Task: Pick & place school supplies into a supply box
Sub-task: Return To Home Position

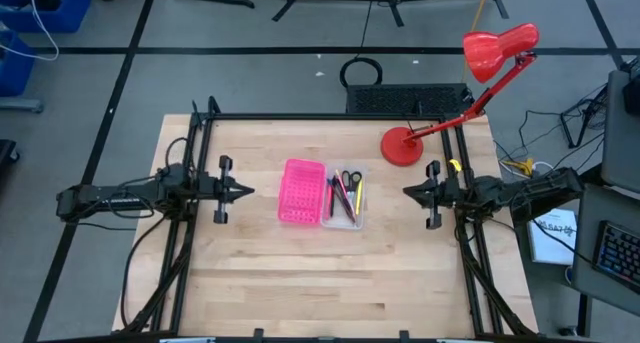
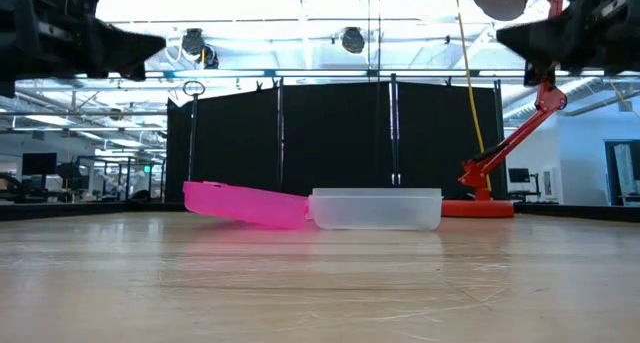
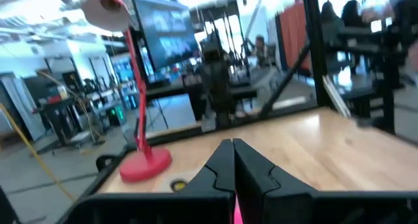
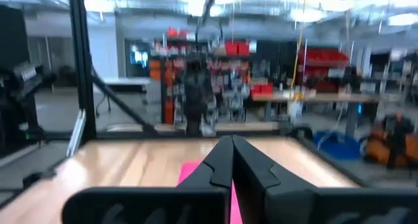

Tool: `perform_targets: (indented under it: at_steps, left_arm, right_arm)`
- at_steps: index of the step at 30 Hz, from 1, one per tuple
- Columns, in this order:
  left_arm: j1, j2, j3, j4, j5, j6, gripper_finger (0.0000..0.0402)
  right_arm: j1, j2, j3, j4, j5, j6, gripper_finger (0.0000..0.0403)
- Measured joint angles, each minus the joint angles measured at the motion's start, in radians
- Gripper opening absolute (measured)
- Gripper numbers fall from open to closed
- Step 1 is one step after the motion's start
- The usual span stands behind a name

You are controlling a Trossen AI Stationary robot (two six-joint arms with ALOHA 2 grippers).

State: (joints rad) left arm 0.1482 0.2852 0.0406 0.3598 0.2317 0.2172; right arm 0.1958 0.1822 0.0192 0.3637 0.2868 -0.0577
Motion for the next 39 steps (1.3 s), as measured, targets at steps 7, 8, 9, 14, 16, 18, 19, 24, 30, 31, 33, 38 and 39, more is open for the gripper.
perform_targets:
  at_steps: [7, 8, 9, 14, 16, 18, 19, 24, 30, 31, 33, 38, 39]
  left_arm:
    - [-0.060, 0.000, 0.000, 0.043, -0.034, 0.051, 0.0002]
    - [-0.075, -0.001, 0.001, 0.042, -0.063, 0.067, 0.0002]
    - [-0.089, -0.005, 0.005, 0.034, -0.092, 0.076, 0.0002]
    - [-0.141, -0.058, 0.016, 0.027, -0.093, 0.120, 0.0001]
    - [-0.151, -0.087, 0.016, 0.019, -0.056, 0.133, 0.0001]
    - [-0.151, -0.117, 0.016, -0.010, -0.006, 0.144, 0.0001]
    - [-0.150, -0.134, 0.016, -0.032, 0.014, 0.145, 0.0001]
    - [-0.149, -0.184, 0.016, -0.168, -0.006, 0.128, 0.0001]
    - [-0.149, -0.188, -0.009, -0.297, -0.111, 0.121, 0.0001]
    - [-0.148, -0.188, -0.023, -0.300, -0.117, 0.124, 0.0001]
    - [-0.144, -0.189, -0.030, -0.325, -0.134, 0.128, 0.0000]
    - [-0.096, -0.189, -0.030, -0.311, -0.071, 0.135, 0.0000]
    - [-0.085, -0.189, -0.030, -0.285, -0.021, 0.143, 0.0000]
  right_arm:
    - [0.022, -0.014, 0.000, -0.040, 0.012, 0.046, 0.0000]
    - [0.028, -0.025, 0.007, -0.043, 0.031, 0.041, 0.0000]
    - [0.034, -0.036, 0.016, -0.051, 0.051, 0.032, 0.0000]
    - [0.057, -0.105, 0.048, -0.078, 0.053, -0.031, 0.0000]
    - [0.064, -0.134, 0.049, -0.110, 0.052, -0.056, 0.0000]
    - [0.069, -0.167, 0.049, -0.164, 0.049, -0.080, 0.0000]
    - [0.070, -0.182, 0.049, -0.195, 0.044, -0.089, 0.0000]
    - [0.066, -0.181, 0.025, -0.223, -0.071, -0.089, 0.0000]
    - [0.065, -0.165, -0.003, -0.299, -0.046, 0.013, 0.0000]
    - [0.065, -0.158, -0.003, -0.291, -0.034, 0.016, 0.0000]
    - [0.060, -0.152, -0.003, -0.270, -0.002, -0.007, 0.0000]
    - [0.002, -0.151, -0.004, -0.271, 0.209, 0.017, 0.0000]
    - [-0.016, -0.151, -0.004, -0.276, 0.210, 0.023, 0.0000]
